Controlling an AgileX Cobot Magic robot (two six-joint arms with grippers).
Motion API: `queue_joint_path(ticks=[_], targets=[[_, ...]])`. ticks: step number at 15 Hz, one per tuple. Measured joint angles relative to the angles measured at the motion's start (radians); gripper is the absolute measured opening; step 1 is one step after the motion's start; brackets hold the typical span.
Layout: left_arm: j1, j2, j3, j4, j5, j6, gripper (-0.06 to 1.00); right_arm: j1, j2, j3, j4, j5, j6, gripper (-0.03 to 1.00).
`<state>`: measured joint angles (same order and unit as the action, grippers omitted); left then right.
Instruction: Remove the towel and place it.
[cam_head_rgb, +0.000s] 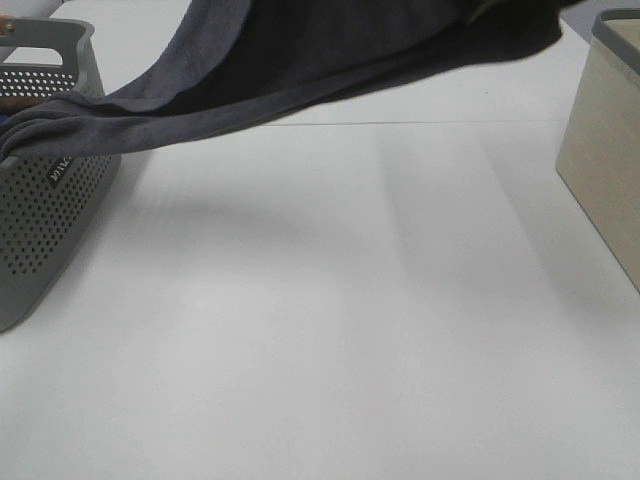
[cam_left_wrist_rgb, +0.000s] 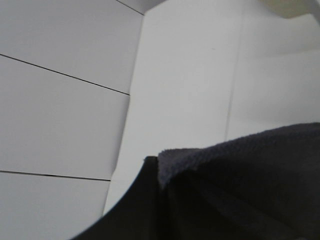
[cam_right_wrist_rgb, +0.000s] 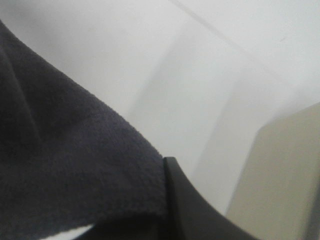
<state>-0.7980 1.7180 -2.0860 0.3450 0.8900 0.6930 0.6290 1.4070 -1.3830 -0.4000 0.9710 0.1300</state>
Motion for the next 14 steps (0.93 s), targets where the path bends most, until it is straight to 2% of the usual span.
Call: queue_joint_path(ticks=[3,8,11,12,14], targets=[[0.111,0.001,0.0,0.004,-0.176,-0.079,0.0,0.0,0.01,-0.184,-0.216,0.007,-0.004,0.01],[0.244,0.055,0.0,-0.001,-0.551,-0.141,0.0,0.0,0.17,-0.462,-0.482,-0.166,-0.056,0.01],[0.293,0.121,0.0,-0.001,-0.729,-0.154,0.0,-0.003,0.26,-0.56,-0.561,-0.243,-0.023,0.01],[0.329,0.172,0.0,-0.002,-0.897,-0.157,0.0,-0.044,0.327,-0.617,-0.577,-0.323,0.036,0.01],[0.357,0.214,0.0,-0.002,-1.019,-0.157,0.0,-0.118,0.374,-0.631,-0.572,-0.388,0.103,0.01]])
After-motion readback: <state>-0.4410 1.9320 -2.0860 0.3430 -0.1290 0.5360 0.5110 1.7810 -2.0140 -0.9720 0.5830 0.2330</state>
